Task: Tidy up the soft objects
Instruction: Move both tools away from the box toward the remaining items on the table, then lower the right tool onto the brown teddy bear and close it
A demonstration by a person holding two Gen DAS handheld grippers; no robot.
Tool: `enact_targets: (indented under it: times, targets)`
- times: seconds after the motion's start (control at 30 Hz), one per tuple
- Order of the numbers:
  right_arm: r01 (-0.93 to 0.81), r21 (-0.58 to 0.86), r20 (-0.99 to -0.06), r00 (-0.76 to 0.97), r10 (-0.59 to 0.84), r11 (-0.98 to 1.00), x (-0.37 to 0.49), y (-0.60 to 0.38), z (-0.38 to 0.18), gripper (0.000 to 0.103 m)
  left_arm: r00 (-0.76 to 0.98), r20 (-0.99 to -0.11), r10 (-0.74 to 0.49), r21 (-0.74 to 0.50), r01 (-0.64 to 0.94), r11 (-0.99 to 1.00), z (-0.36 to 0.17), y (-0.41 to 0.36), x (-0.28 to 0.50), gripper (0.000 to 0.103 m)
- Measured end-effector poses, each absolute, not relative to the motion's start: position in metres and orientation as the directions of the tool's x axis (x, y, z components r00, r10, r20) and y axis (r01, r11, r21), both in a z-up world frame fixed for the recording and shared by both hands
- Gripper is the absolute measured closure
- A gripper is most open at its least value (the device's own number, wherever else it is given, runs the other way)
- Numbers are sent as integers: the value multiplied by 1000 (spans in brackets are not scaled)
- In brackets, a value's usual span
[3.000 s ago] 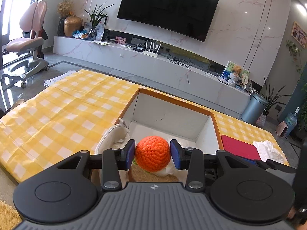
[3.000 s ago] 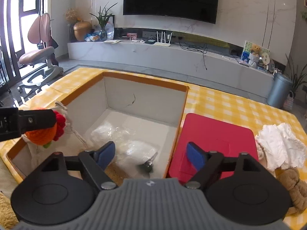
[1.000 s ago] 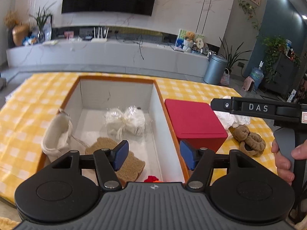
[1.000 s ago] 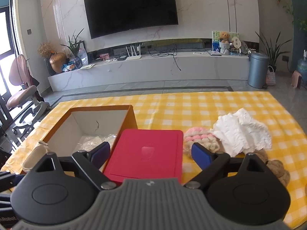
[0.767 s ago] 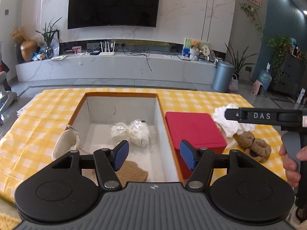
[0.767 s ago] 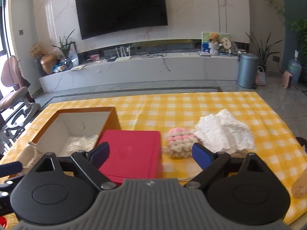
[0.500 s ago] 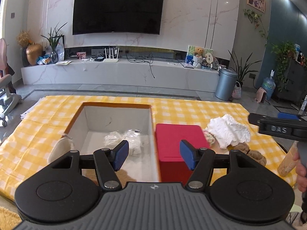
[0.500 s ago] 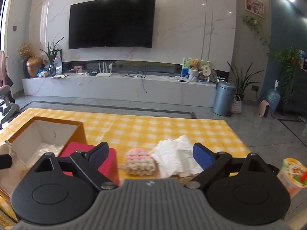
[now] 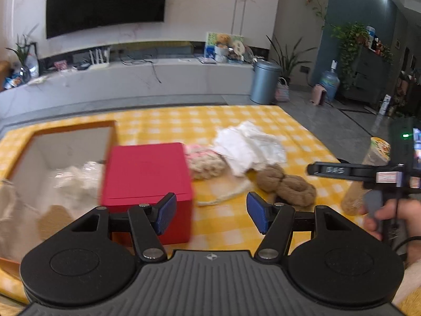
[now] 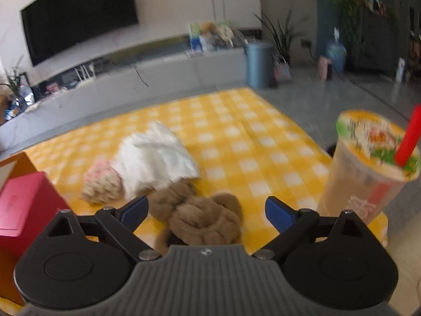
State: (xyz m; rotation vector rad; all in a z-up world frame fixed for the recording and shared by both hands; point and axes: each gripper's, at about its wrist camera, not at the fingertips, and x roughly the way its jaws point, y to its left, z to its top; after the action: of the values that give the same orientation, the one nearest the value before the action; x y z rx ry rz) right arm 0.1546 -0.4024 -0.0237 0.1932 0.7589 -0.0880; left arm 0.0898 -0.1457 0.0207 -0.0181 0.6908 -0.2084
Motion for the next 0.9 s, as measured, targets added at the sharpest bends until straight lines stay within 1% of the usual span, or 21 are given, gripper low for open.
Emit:
enact_targets:
  times: [0.07,0.17,0.2,0.3,0.37,0.5,0.57,0.63,0.67,0.73,0.77,0.83,0.87,0.9]
  targets:
    - [175,167,-719,695,-1,970,163,-411,-36,9,743,-639,-198,-47,220,974,15,-161,98,31]
    - [199,185,-737,676,2,962,171,-421,-48,4,742,-653,-150,9,207,978,5,-178,109,31]
    - [201,182,-736,677,-2,963,173,-422,-51,4,743,-655,-138,26,205,978,2,-183,112,31]
    - [171,189,-749,662,30,967,180,-420,-60,4,734,-673,-93,72,190,979,-7,-190,121,31]
    - [152,183,-762,647,42,971,186,-414,-64,4,727,-682,-78,77,178,981,-12,-191,124,31]
    - [66,113,-776,629,46,991,195,-395,-68,4,706,-700,-107,54,201,978,-16,-189,123,31]
    - [7,47,-785,619,33,999,200,-382,-72,4,695,-711,-107,65,216,974,-19,-191,121,31]
    - [-16,-1,-798,603,9,1000,204,-374,-76,4,697,-710,-105,75,223,972,-20,-194,118,31]
    - [-5,-12,-816,578,-7,1000,207,-374,-79,4,696,-710,-105,78,226,971,-20,-195,116,31]
    - [70,-18,-865,499,-50,997,212,-378,-87,4,693,-713,-103,82,228,970,-22,-197,113,31]
    - [102,-8,-876,479,-56,995,212,-383,-90,4,691,-715,-102,85,231,969,-23,-198,112,31]
    - [112,57,-882,470,-3,992,210,-391,-94,20,688,-719,-99,91,234,968,-24,-198,111,31]
    - [101,114,-884,465,54,988,209,-394,-95,36,685,-722,-97,94,236,967,-24,-198,110,31]
    - [101,149,-883,462,86,984,207,-396,-95,40,683,-724,-96,96,237,967,-25,-198,111,31]
